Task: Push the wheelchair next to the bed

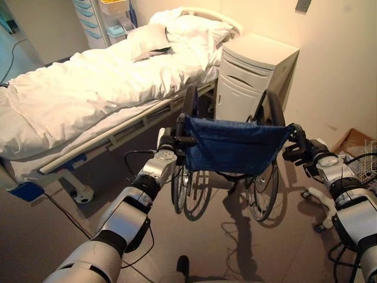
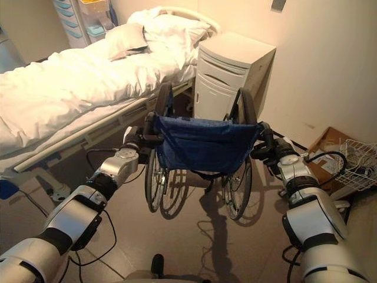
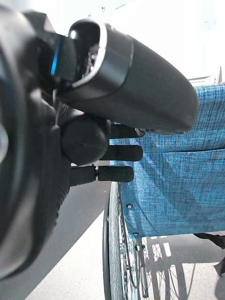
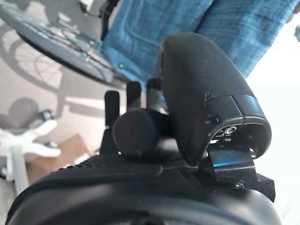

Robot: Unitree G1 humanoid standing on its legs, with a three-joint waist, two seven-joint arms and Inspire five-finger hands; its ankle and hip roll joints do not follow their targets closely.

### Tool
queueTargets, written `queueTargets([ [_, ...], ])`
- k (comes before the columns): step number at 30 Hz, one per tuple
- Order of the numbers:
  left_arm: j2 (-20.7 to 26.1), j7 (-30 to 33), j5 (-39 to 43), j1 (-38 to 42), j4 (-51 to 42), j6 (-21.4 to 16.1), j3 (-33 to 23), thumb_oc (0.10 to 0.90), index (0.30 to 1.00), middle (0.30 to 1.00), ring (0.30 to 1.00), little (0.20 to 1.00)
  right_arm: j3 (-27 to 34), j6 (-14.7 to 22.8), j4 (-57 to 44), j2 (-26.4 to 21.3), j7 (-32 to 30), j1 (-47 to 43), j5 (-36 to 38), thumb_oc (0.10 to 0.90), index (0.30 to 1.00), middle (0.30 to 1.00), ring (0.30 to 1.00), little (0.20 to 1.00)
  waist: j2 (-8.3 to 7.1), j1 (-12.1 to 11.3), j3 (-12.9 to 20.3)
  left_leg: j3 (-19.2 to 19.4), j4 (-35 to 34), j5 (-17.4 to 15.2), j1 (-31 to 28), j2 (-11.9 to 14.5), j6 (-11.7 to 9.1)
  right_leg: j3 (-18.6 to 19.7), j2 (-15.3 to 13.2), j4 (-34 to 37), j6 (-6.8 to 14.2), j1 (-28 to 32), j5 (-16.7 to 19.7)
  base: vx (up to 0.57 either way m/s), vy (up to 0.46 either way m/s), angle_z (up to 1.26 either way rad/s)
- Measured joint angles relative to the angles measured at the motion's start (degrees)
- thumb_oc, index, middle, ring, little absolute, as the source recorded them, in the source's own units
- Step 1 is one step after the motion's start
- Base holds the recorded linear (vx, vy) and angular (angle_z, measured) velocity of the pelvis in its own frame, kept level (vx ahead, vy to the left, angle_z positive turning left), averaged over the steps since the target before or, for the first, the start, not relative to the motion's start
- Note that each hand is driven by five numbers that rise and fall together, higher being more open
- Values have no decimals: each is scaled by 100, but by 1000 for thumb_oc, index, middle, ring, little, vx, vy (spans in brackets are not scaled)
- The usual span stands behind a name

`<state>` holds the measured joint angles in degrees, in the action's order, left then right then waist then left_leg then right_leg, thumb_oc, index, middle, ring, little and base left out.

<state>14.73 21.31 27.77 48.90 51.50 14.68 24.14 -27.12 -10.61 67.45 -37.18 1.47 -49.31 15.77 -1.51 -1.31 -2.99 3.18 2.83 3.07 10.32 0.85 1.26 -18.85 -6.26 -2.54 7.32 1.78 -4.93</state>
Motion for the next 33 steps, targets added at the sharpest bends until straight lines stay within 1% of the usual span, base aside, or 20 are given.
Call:
queueTargets([
  [1,-6,9,-2,-96,-46,-10,-47,406,309,309,309,309,1,1,-43,-11,0,34,0,400,300,300,300,300,-8,46,-3,9,-184,0,-96,-15,0,108,1,-117,-44,-9,12,42,-117,21],
  [2,-4,7,-3,-122,-48,-25,-47,770,855,855,855,855,2,2,-56,-10,1,33,0,800,900,900,900,900,21,120,-42,-47,-380,2,-219,-8,5,234,-28,-414,-87,-73,-62,29,-114,30],
  [3,1,6,-3,-128,-48,-30,-47,800,900,900,900,900,4,1,-80,-11,0,27,0,800,900,900,900,900,80,167,-96,-146,-414,3,-272,23,7,291,-20,-630,-132,-134,-92,38,-157,38],
  [4,6,1,-5,-136,-44,-30,-40,800,900,900,900,900,2,-1,-85,-3,1,42,2,800,900,900,900,900,157,233,-142,-313,-447,40,-339,93,-1,433,46,-843,-155,-166,-108,51,-107,25],
  [5,8,5,-6,-168,-49,-50,-20,800,900,900,900,900,4,-6,-85,12,1,60,52,800,900,900,900,900,161,221,-142,-401,-413,245,-334,101,-124,594,144,-719,-247,-85,-203,56,-103,17],
  [6,22,5,-6,-150,-53,-57,-12,800,900,900,900,900,5,-6,-85,29,1,60,54,800,900,900,900,900,153,214,-148,-476,-400,421,-325,95,-137,629,180,-542,-237,20,-250,47,-33,7],
  [7,117,-4,-20,-144,-78,-104,-16,800,900,900,900,900,20,0,-88,112,-1,35,63,800,900,900,900,900,104,233,-167,-434,-437,400,-294,105,-185,586,244,-116,-68,214,-333,70,-28,18],
  [8,199,-43,-23,-122,-79,-130,-32,800,900,900,900,900,27,2,-135,131,0,12,64,800,900,900,900,900,-8,293,-143,-383,-556,257,-307,125,-292,484,223,201,-165,301,-128,110,-40,22],
  [9,244,-44,-36,-154,-82,-184,-42,800,900,900,900,900,104,19,-247,173,-5,54,65,800,900,900,900,900,-156,340,-186,-84,-238,264,-375,20,-240,299,19,353,-161,400,-18,97,-35,9],
  [10,261,-28,-47,-216,-89,-211,-54,800,900,900,900,900,134,25,-301,185,-5,63,65,800,900,900,900,900,-143,326,-205,81,-52,258,-414,-38,-247,286,-21,334,-136,457,-7,73,-21,-5],
  [11,260,-21,-47,-285,-91,-225,-61,800,900,900,900,900,140,24,-376,156,-5,97,63,800,900,900,900,900,-18,342,-186,122,-15,142,-519,-29,-163,301,64,337,-107,505,1,49,-5,0],
  [12,247,-46,-47,-383,-107,-305,-48,800,900,900,900,900,225,53,-549,107,-31,251,69,800,900,900,900,900,112,380,-178,46,-242,101,-683,8,-81,318,155,324,-107,592,-27,51,-5,8],
  [13,253,-42,-49,-437,-155,-340,-67,800,900,900,900,900,250,52,-613,103,-36,295,68,800,900,900,900,900,108,380,-177,30,-328,131,-738,8,-60,353,167,326,-109,602,-28,56,-7,10],
  [15,283,-26,-74,-610,-400,-422,-97,800,900,900,900,900,424,52,-831,62,-44,467,67,800,900,900,900,900,102,382,-175,13,-506,233,-822,25,-102,435,209,350,-143,614,-48,37,-5,5],
  [18,335,7,-116,-814,-682,-458,-99,800,900,900,900,900,483,-10,-1211,-33,-110,693,72,800,900,900,900,900,109,379,-176,10,-589,246,-859,37,-114,445,224,353,-163,621,-63,7,3,2],
  [22,491,17,-120,-1342,-1277,-584,-159,800,900,900,900,900,854,-85,-1956,-124,-149,1242,275,800,900,900,900,900,114,377,-178,19,-752,288,-1041,26,-131,496,214,357,-152,688,-97,0,14,-6],
  [26,661,-222,-416,-1711,-1563,-655,-208,800,900,900,900,900,1083,-242,-2437,-178,-146,1497,293,800,900,900,900,900,116,381,-200,41,-802,288,-1095,27,-130,552,214,380,-153,694,-102,3,6,-6],
  [28,833,-328,-449,-1949,-1529,-522,-217,800,900,900,900,900,1155,-358,-2751,-250,-146,1585,315,800,900,900,900,900,118,414,-298,48,-802,288,-1132,26,-130,558,214,393,-153,712,-101,0,0,0],
  [30,1242,-579,-414,-2479,-1474,-132,-259,800,900,900,900,900,1333,-513,-3226,-411,-94,1690,428,800,900,900,900,900,72,520,-526,16,-801,290,-1159,12,-129,562,211,442,-154,782,-98,-11,11,9],
  [33,1705,-927,-192,-2920,-1475,259,-398,800,900,900,900,900,1444,-627,-3491,-694,19,1785,506,800,900,900,900,900,5,494,-690,14,-801,290,-1146,-7,-129,561,192,454,-154,787,-98,-16,14,8],
])
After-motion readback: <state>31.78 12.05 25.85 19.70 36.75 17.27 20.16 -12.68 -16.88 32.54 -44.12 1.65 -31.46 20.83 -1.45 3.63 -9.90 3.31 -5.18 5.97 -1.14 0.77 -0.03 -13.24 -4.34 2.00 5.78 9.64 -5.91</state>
